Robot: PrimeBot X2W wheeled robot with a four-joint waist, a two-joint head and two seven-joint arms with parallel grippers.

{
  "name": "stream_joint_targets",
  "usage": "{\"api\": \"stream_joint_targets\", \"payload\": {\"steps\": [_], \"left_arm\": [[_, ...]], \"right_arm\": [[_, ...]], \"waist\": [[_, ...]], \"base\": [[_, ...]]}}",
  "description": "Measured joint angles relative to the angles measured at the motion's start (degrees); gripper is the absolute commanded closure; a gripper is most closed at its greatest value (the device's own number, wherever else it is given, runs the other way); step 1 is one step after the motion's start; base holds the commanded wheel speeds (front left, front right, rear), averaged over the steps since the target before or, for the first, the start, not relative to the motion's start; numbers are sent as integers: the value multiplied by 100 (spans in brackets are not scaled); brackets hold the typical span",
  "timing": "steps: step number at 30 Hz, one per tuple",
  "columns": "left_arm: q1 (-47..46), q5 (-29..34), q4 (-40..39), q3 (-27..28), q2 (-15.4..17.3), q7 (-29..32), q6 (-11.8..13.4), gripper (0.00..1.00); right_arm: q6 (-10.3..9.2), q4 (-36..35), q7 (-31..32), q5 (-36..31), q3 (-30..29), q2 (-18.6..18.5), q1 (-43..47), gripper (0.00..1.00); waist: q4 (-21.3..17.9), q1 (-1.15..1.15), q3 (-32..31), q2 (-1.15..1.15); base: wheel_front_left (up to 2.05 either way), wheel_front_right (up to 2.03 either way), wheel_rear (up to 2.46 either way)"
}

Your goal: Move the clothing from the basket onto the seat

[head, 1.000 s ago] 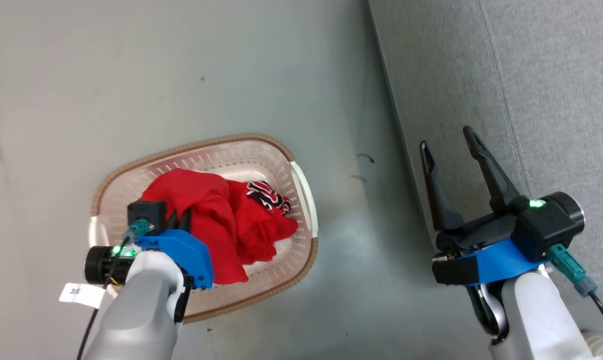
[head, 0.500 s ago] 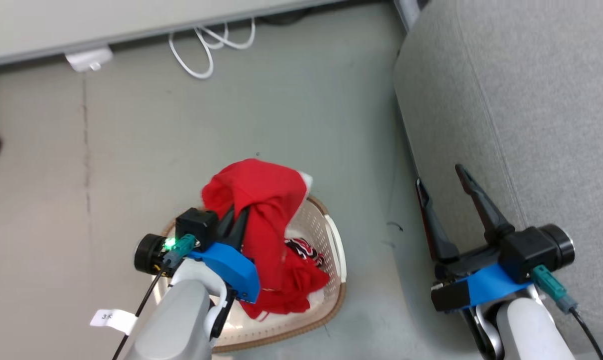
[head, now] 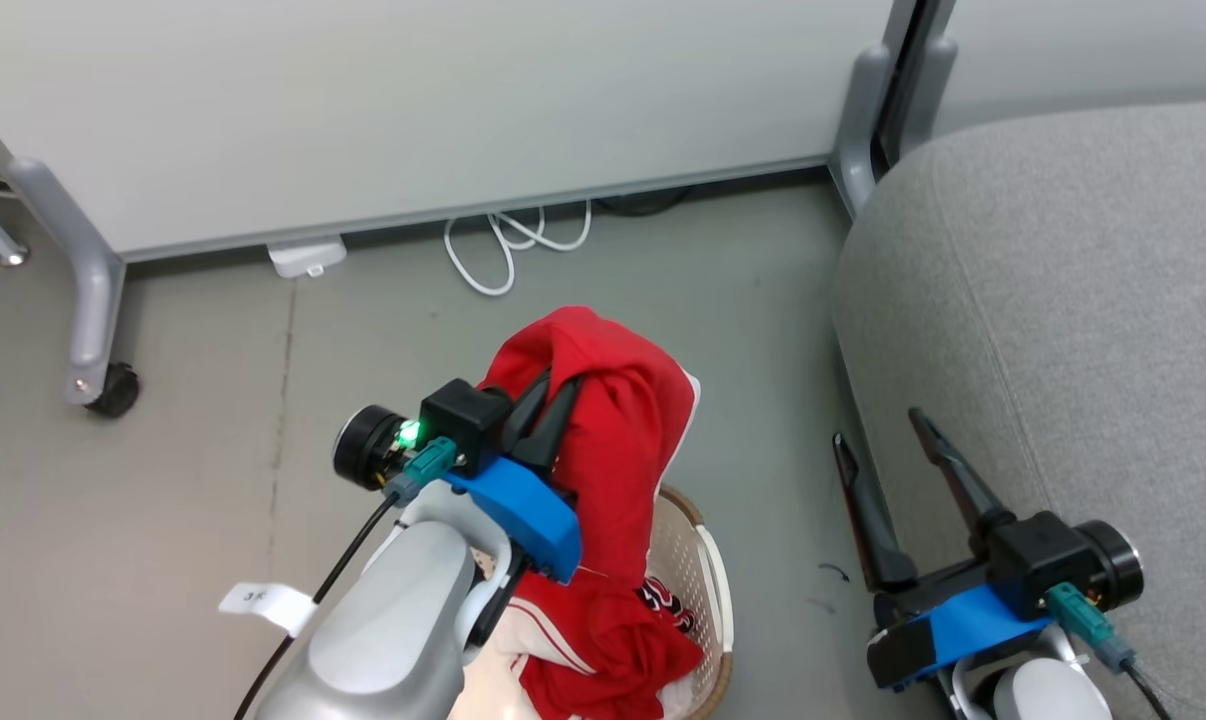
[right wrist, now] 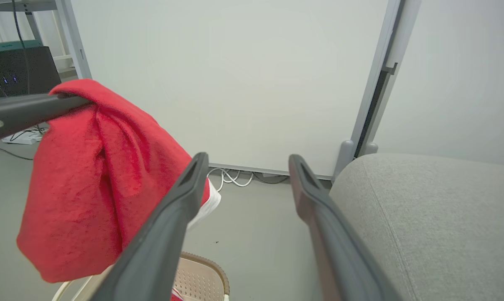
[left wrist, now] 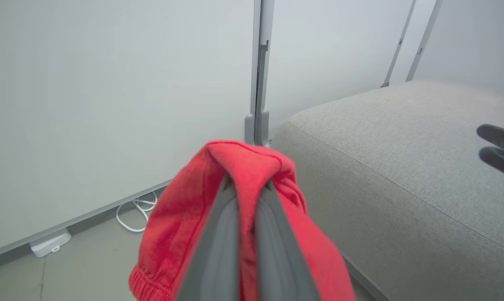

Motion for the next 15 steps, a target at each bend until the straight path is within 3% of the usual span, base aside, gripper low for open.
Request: {"api": "stream_joint_targets", "payload": {"steps": [15], "left_arm": [[-584, -424, 31, -587, -115, 0, -1, 100]], "right_arm": [[0, -45, 248, -13, 282, 0, 281, 0]], "waist": [[98, 0, -692, 0]], "base": [[0, 0, 0]]}}
